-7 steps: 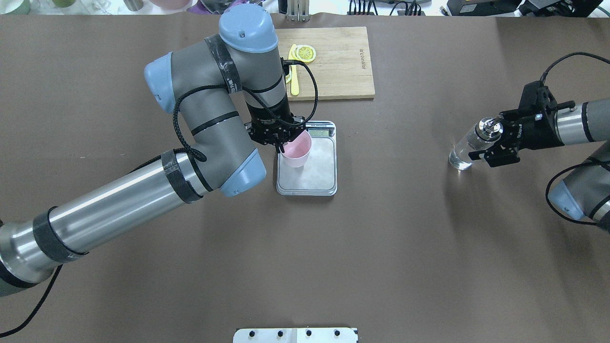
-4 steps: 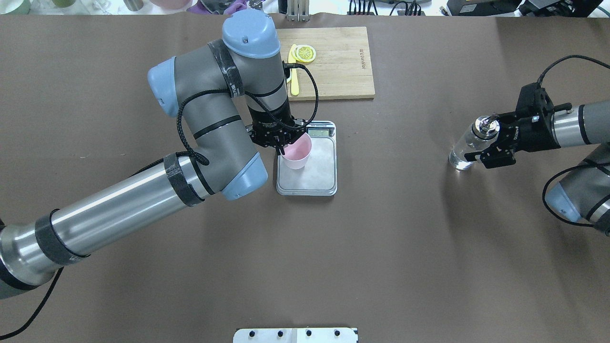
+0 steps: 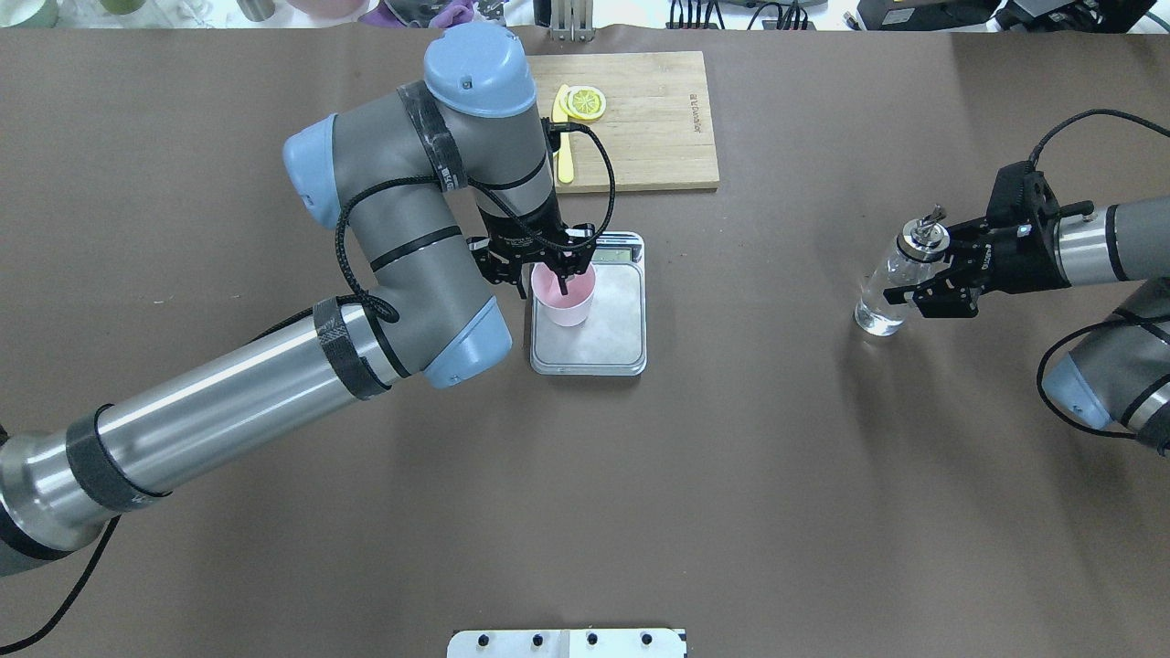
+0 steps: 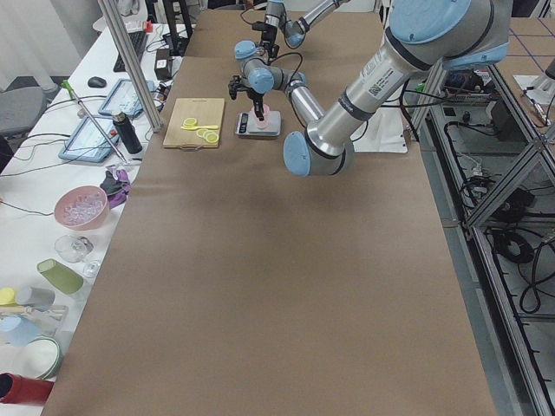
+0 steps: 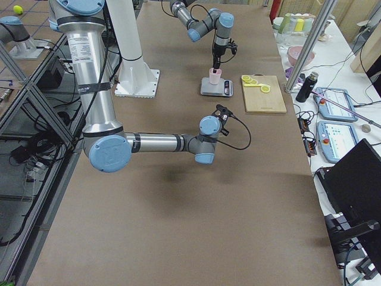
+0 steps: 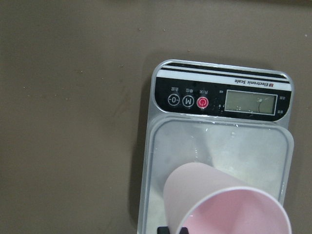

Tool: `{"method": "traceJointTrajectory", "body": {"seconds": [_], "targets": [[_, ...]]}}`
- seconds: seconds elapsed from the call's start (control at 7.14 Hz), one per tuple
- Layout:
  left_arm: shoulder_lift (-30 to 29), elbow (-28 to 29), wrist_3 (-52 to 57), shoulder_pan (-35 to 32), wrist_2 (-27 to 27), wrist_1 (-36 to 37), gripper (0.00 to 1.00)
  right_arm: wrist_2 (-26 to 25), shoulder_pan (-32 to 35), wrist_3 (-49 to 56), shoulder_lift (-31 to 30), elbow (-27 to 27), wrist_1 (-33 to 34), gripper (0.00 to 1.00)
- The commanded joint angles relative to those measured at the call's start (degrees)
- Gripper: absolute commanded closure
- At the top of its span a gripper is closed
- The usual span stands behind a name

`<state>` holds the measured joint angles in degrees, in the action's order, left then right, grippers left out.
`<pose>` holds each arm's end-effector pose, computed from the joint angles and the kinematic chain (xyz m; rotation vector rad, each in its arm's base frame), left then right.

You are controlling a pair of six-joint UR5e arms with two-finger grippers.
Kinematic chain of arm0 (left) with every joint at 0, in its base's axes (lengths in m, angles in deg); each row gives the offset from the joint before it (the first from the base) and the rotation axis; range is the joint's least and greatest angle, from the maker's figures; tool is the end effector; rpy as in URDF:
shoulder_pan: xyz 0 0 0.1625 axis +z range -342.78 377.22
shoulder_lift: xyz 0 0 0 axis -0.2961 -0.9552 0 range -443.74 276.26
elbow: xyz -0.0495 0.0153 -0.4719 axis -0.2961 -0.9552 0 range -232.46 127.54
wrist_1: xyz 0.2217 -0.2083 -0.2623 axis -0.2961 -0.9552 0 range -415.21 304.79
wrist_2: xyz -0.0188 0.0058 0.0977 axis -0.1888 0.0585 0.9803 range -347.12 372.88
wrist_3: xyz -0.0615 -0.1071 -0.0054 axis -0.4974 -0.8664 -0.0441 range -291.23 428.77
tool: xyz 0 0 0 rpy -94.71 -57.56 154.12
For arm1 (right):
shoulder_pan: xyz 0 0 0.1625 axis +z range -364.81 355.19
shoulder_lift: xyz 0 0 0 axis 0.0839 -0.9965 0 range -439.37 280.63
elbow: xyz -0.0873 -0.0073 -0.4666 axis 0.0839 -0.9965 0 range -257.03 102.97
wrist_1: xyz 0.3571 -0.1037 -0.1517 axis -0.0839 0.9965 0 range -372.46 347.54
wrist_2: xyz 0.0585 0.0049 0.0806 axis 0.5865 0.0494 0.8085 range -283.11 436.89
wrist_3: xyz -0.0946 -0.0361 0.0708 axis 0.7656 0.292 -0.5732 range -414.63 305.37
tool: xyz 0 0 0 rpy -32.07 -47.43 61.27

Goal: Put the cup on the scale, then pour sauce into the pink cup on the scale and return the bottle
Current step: 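Carry the pink cup onto the scale while the right gripper grasps the bottle, then open the left gripper and withdraw it while the right gripper lifts the bottle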

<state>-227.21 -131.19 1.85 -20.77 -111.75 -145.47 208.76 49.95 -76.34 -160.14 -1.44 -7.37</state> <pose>0.5951 -0.5449 0.1982 -0.1310 0.9093 -0.0178 -0.2826 -0.4881 0.5837 0.8863 -1.1797 -0.6987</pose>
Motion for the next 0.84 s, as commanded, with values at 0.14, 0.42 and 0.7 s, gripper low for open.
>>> {"method": "traceJointTrajectory", "body": {"seconds": [0.14, 0.42, 0.7], "targets": [[0.0, -1.6, 0.0, -0.2, -0.3, 0.4, 0.44, -0.7, 0.1, -1.3, 0.0, 1.5, -1.2, 1.00], [0.0, -2.5, 0.1, -0.5, -0.3, 0.8, 0.44, -2.4, 0.1, -4.0, 1.7, 3.7, -0.3, 1.00], [1.3, -5.4, 0.6, -2.1, -0.5, 2.3, 0.44, -2.8, 0.3, -4.0, 3.3, 3.7, 2.3, 1.00]]}}
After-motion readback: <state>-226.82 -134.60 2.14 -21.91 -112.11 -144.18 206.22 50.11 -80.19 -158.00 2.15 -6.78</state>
